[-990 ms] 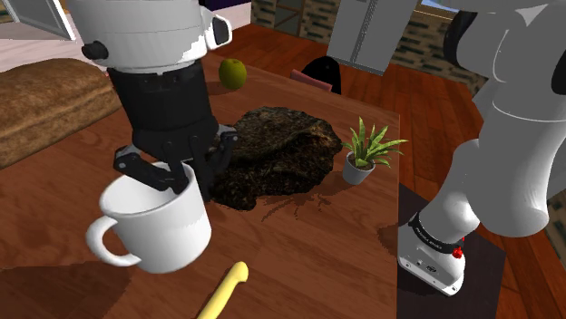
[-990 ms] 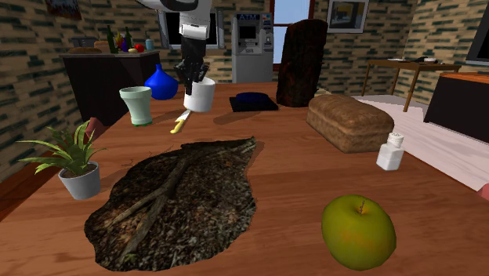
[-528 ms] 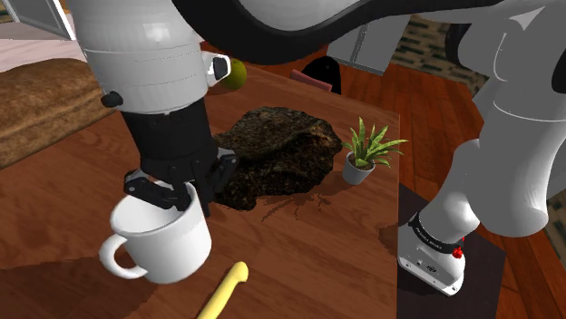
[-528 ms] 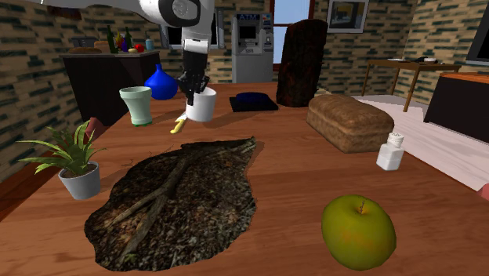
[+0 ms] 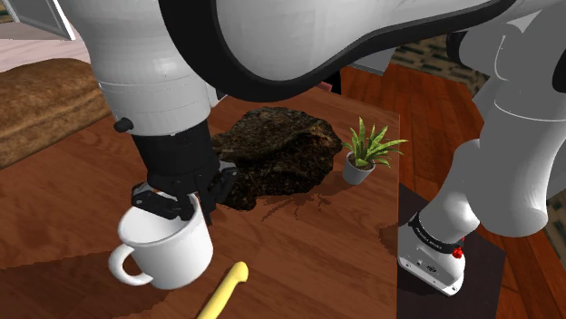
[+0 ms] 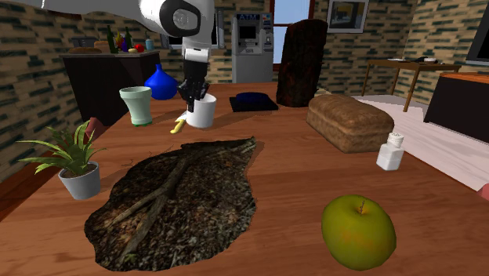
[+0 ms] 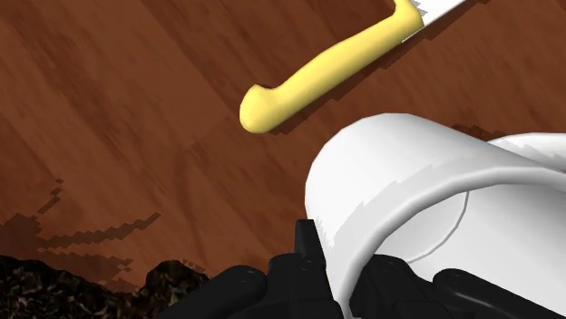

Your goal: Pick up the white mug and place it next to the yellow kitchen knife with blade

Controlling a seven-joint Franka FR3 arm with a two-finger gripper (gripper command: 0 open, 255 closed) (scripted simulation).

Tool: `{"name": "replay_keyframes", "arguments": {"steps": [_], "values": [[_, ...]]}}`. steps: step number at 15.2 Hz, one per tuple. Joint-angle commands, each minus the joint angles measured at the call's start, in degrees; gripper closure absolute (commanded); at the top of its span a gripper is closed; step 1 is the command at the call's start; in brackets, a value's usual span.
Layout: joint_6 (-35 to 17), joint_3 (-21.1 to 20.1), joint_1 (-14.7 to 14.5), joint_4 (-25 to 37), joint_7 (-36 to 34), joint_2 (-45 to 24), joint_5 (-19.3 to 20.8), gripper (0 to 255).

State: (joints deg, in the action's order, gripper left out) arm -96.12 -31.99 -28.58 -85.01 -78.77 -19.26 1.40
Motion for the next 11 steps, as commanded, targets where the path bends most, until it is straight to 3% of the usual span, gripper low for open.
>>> {"name": "replay_keyframes", "arguments": {"steps": [1, 3, 4, 9, 11], "values": [[-0.05, 0.0, 0.01, -0.03, 0.01, 0.02, 0.0, 255], [-0.05, 0.0, 0.01, -0.03, 0.01, 0.02, 0.0, 255], [-0.05, 0.0, 0.01, -0.03, 0.01, 0.02, 0.0, 0], [-0.05, 0.0, 0.02, -0.04, 0.02, 0.03, -0.01, 0], [4.14, 0.03, -0.41, 4.94, -0.2, -0.82, 0.38, 0]]}}
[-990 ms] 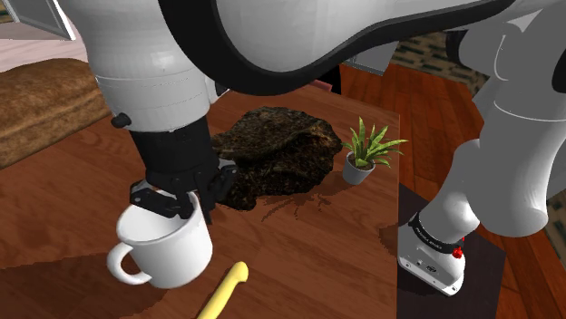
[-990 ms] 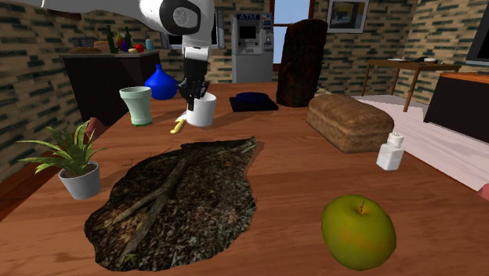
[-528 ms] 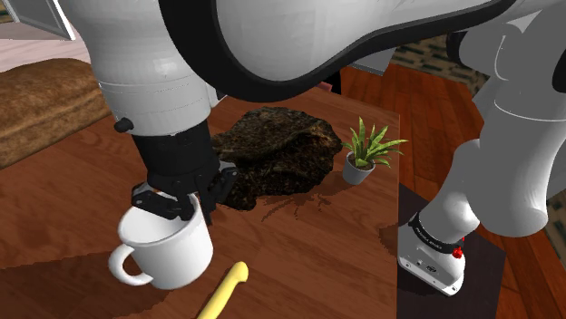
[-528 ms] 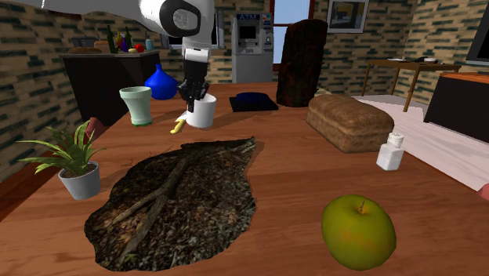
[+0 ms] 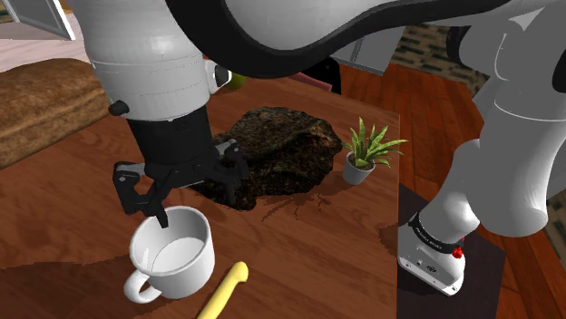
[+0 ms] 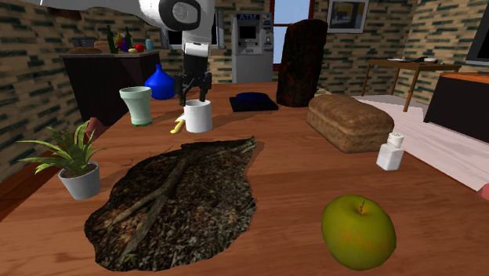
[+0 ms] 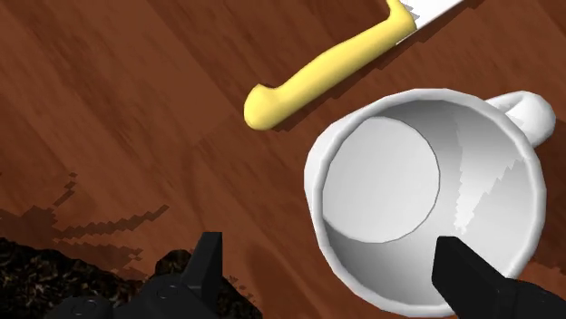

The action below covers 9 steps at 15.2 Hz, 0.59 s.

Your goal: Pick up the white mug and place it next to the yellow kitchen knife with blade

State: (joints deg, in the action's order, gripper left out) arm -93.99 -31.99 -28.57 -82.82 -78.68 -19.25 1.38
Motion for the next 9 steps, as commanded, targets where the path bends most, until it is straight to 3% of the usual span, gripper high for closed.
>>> {"name": "replay_keyframes", "arguments": {"steps": [1, 2, 9], "values": [[4.2, 0.03, -0.73, 5.51, -0.43, -1.44, 0.67, 0], [5.98, 0.06, -1.04, 7.83, -0.57, -2.02, 0.94, 0], [5.98, 0.07, -1.05, 7.83, -0.57, -2.02, 0.94, 0]]}}
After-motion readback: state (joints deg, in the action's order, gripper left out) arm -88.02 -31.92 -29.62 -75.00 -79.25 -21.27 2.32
